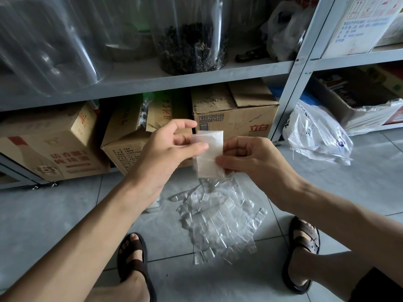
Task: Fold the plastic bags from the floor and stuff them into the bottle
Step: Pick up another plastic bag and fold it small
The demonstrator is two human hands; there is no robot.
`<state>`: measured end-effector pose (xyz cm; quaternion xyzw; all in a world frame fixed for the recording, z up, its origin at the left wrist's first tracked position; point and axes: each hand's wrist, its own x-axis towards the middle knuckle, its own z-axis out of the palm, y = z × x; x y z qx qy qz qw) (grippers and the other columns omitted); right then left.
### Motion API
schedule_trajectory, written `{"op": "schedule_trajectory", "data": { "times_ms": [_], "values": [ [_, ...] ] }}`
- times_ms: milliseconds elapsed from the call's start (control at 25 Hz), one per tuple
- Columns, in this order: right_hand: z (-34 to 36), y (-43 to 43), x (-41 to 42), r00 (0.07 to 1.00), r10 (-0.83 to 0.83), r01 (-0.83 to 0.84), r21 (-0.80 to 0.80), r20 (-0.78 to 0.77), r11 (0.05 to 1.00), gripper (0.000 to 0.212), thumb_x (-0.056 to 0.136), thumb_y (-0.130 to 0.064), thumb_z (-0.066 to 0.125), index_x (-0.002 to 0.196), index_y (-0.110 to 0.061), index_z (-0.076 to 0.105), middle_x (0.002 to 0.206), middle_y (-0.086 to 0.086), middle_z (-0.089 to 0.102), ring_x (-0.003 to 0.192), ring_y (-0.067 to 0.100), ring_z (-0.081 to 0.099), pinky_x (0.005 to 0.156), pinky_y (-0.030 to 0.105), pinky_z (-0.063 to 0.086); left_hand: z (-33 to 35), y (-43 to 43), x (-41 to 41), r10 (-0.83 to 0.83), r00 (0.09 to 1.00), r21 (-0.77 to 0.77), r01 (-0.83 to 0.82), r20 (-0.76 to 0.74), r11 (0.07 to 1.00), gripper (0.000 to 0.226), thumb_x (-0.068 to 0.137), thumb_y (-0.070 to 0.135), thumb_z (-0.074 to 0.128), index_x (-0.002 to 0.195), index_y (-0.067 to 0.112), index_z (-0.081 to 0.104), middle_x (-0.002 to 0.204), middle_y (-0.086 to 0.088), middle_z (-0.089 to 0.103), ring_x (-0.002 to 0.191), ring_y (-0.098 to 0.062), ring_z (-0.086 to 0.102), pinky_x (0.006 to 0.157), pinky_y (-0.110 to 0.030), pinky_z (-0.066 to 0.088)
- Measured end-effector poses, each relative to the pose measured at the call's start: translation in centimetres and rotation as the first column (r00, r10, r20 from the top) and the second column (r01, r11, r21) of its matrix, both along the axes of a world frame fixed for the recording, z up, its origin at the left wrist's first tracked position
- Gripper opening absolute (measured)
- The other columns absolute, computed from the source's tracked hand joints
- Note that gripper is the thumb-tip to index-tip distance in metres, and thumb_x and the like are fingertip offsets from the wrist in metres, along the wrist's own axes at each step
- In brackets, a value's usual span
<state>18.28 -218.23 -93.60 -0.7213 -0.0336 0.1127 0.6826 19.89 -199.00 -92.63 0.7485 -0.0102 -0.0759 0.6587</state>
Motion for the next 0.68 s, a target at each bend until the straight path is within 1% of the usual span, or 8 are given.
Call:
{"op": "schedule_trajectory", "data": {
  "times_ms": [80, 120, 200, 280, 440, 560, 600, 680],
  "values": [
    [0.14, 0.0, 0.03, 1.0, -0.022, 0.022, 0.034, -0.013, 0.999, 0.012, 0.083, 0.004, 0.072, 0.094, 0.001, 0.071, 0.087, 0.02, 0.074, 0.07, 0.018, 0.066, 0.067, 0.023, 0.056, 0.07, -0.24, -0.31, -0.064, 0.996, 0.016, 0.065, -0.069, 0.998, 0.039, 0.071, 0.017, 0.085, 0.108, 0.019, 0.071, 0.095, -0.003, 0.077, 0.093, -0.019, 0.074, 0.094, -0.043, 0.055],
    [0.23, 0.0, 0.04, 0.999, -0.026, 0.027, 0.045, -0.021, 0.999, 0.011, 0.083, 0.004, 0.072, 0.094, 0.002, 0.071, 0.087, 0.021, 0.073, 0.07, 0.019, 0.066, 0.067, 0.023, 0.057, 0.1, -0.35, -0.41, -0.079, 0.994, 0.018, 0.081, -0.081, 0.997, 0.033, 0.072, 0.016, 0.082, 0.104, 0.017, 0.073, 0.097, -0.004, 0.078, 0.095, -0.02, 0.074, 0.097, -0.044, 0.054],
    [0.35, 0.06, 0.04, 0.999, -0.026, 0.028, 0.06, -0.036, 0.998, 0.009, 0.083, 0.004, 0.071, 0.092, 0.002, 0.07, 0.081, 0.019, 0.072, 0.067, 0.018, 0.065, 0.065, 0.022, 0.056, 0.06, -0.44, -0.44, -0.073, 0.994, 0.013, 0.074, -0.081, 0.997, 0.022, 0.079, 0.007, 0.078, 0.099, 0.016, 0.075, 0.096, -0.006, 0.078, 0.097, -0.022, 0.074, 0.099, -0.045, 0.053],
    [0.44, 0.12, -0.01, 0.998, -0.029, 0.033, 0.073, -0.054, 0.997, 0.006, 0.083, 0.004, 0.071, 0.088, 0.001, 0.07, 0.074, 0.014, 0.07, 0.062, 0.016, 0.064, 0.063, 0.021, 0.056, 0.05, -0.38, -0.37, -0.056, 0.995, 0.01, 0.057, -0.081, 0.998, 0.02, 0.081, 0.002, 0.076, 0.097, 0.015, 0.076, 0.095, -0.008, 0.078, 0.096, -0.025, 0.074, 0.098, -0.045, 0.054],
    [0.64, 0.11, -0.1, 0.993, -0.023, 0.038, 0.126, -0.119, 0.991, 0.005, 0.087, 0.003, 0.068, 0.09, -0.001, 0.066, 0.075, 0.012, 0.068, 0.065, 0.018, 0.065, 0.061, 0.024, 0.057, 0.14, -0.2, -0.36, -0.042, 0.996, 0.006, 0.042, -0.084, 0.999, 0.021, 0.079, 0.003, 0.078, 0.099, 0.007, 0.075, 0.094, -0.01, 0.078, 0.09, -0.028, 0.074, 0.087, -0.042, 0.059],
    [0.75, 0.06, -0.07, 0.99, -0.007, 0.029, 0.157, -0.138, 0.987, 0.006, 0.087, 0.003, 0.066, 0.09, -0.003, 0.066, 0.078, 0.013, 0.067, 0.066, 0.018, 0.064, 0.06, 0.024, 0.057, 0.37, -0.25, -0.42, -0.036, 0.994, -0.043, 0.032, -0.107, 0.999, 0.015, 0.079, 0.002, 0.076, 0.094, 0.002, 0.074, 0.087, -0.01, 0.077, 0.075, -0.02, 0.073, 0.067, -0.031, 0.062],
    [0.77, 0.04, -0.08, 0.991, -0.004, 0.027, 0.163, -0.137, 0.986, 0.007, 0.087, 0.003, 0.066, 0.089, -0.004, 0.066, 0.079, 0.013, 0.066, 0.067, 0.019, 0.064, 0.061, 0.024, 0.057, 0.51, -0.32, -0.48, -0.037, 0.993, -0.06, 0.03, -0.115, 0.998, 0.012, 0.079, 0.0, 0.075, 0.091, 0.003, 0.073, 0.084, -0.01, 0.076, 0.071, -0.017, 0.071, 0.062, -0.028, 0.061],
    [0.83, 0.05, -0.07, 0.99, -0.003, 0.03, 0.189, -0.141, 0.982, 0.008, 0.086, 0.003, 0.066, 0.088, -0.005, 0.067, 0.081, 0.015, 0.064, 0.068, 0.02, 0.062, 0.061, 0.025, 0.057, 0.68, -0.47, -0.53, -0.035, 0.992, -0.072, 0.027, -0.12, 0.997, 0.011, 0.08, -0.003, 0.073, 0.088, 0.006, 0.073, 0.079, -0.008, 0.074, 0.066, -0.013, 0.069, 0.057, -0.024, 0.059]
  ]
}}
